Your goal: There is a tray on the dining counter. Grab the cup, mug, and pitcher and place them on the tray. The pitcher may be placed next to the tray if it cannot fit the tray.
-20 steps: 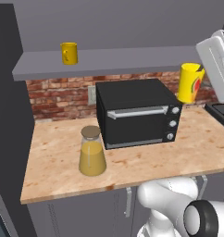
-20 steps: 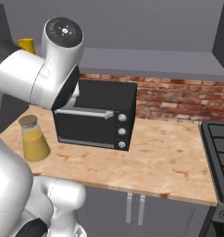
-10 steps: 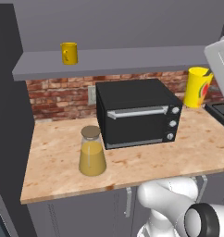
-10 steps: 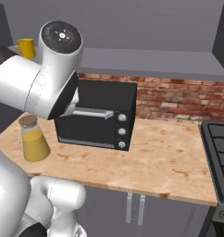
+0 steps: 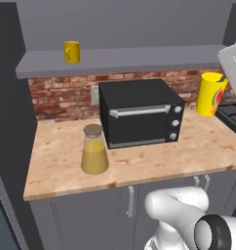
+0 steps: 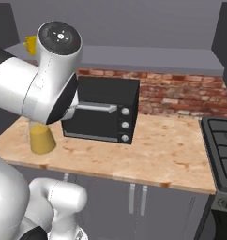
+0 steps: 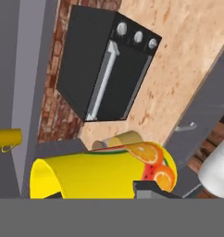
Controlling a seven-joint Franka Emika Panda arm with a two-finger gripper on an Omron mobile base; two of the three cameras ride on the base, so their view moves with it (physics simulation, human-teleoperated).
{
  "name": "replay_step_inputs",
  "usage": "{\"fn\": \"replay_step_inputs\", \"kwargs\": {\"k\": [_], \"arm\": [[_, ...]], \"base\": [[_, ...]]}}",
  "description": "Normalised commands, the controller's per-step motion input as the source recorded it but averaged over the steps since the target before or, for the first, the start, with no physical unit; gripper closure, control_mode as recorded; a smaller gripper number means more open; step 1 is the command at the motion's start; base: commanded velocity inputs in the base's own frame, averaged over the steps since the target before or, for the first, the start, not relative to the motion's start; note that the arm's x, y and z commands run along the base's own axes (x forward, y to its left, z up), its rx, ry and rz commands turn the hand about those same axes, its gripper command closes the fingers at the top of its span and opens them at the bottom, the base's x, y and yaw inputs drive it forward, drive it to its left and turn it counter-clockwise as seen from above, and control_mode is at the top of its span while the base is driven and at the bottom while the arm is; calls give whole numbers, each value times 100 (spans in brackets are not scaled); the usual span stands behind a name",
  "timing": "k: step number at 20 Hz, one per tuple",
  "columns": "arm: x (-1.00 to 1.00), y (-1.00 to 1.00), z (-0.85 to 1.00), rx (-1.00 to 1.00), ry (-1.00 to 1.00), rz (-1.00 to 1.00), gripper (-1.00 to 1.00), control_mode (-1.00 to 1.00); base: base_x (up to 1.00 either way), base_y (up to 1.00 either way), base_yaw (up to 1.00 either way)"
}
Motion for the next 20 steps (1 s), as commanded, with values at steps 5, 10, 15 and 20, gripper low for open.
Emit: {"fn": "replay_step_inputs", "kwargs": {"k": [5, 10, 15, 20], "arm": [[0, 0, 0, 0, 0, 0, 100, 100], [0, 0, 0, 0, 0, 0, 100, 100], [0, 0, 0, 0, 0, 0, 100, 100], [0, 0, 0, 0, 0, 0, 100, 100]], "base": [[-76, -30, 4], [-55, -22, 23], [-39, -13, 45], [-37, -23, 55]]}}
